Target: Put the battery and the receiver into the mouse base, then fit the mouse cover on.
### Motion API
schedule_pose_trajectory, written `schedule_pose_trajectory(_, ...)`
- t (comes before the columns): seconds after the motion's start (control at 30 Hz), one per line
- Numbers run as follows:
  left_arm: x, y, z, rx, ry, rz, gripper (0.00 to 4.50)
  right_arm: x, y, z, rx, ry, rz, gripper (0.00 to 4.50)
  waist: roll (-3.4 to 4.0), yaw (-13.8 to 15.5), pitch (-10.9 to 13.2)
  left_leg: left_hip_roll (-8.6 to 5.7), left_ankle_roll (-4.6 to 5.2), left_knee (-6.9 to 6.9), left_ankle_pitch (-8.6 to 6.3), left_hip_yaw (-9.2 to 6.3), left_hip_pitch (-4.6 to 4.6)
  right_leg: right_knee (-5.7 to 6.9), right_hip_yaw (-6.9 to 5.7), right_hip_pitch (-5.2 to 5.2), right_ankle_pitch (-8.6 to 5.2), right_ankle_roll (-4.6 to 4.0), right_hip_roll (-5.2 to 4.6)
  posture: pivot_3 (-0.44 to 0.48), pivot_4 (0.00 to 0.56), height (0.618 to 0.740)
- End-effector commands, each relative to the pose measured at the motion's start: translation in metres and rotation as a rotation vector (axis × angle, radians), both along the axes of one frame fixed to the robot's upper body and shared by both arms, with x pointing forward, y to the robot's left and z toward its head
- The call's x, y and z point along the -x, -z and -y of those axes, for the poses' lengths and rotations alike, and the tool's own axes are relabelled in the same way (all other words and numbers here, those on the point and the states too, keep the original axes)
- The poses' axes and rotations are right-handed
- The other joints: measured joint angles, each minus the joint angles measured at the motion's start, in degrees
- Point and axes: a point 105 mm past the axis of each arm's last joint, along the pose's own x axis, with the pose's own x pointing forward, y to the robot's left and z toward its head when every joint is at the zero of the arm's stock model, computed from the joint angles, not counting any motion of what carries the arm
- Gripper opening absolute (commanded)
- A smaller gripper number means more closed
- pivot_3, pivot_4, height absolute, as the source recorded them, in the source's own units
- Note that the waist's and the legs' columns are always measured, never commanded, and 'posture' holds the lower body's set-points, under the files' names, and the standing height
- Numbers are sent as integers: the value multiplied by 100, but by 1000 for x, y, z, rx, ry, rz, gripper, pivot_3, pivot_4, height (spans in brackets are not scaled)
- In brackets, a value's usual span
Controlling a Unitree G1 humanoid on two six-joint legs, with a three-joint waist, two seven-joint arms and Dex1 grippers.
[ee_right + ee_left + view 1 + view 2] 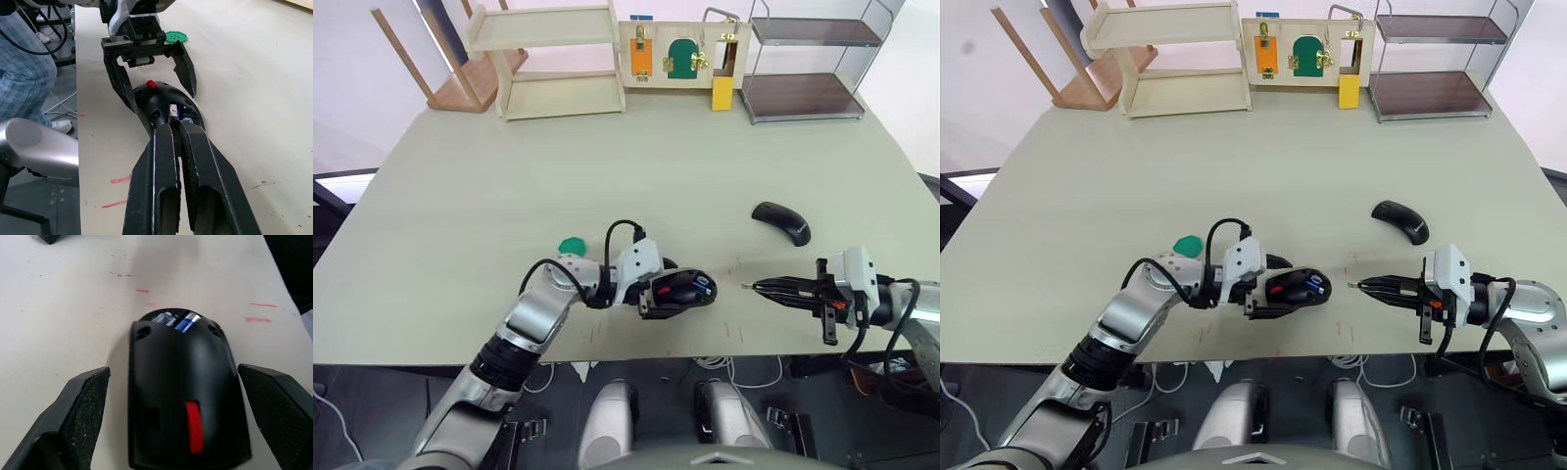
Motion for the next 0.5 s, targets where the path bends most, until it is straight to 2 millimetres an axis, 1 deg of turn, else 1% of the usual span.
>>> schedule_pose_trajectory(0.03,-1,-3,9,12,21,29,4443,-1,-7,1,2,-3,50,0,0,1,0,0,0,0,0,0,0,0,0,0,0,0,0,0,150,740)
schedule_pose_trajectory(0.37,1,10,15,-18,20,6,4443,-5,-5,3,4,15,65,0,1,-1,-1,0,0,2,0,0,0,4,0,0,2,3,1,0,150,740)
schedule_pose_trajectory(0.5,0,13,14,-33,7,1,4443,-5,-4,5,8,19,66,0,1,-1,-1,0,0,5,0,0,1,9,1,0,1,1,0,0,150,740)
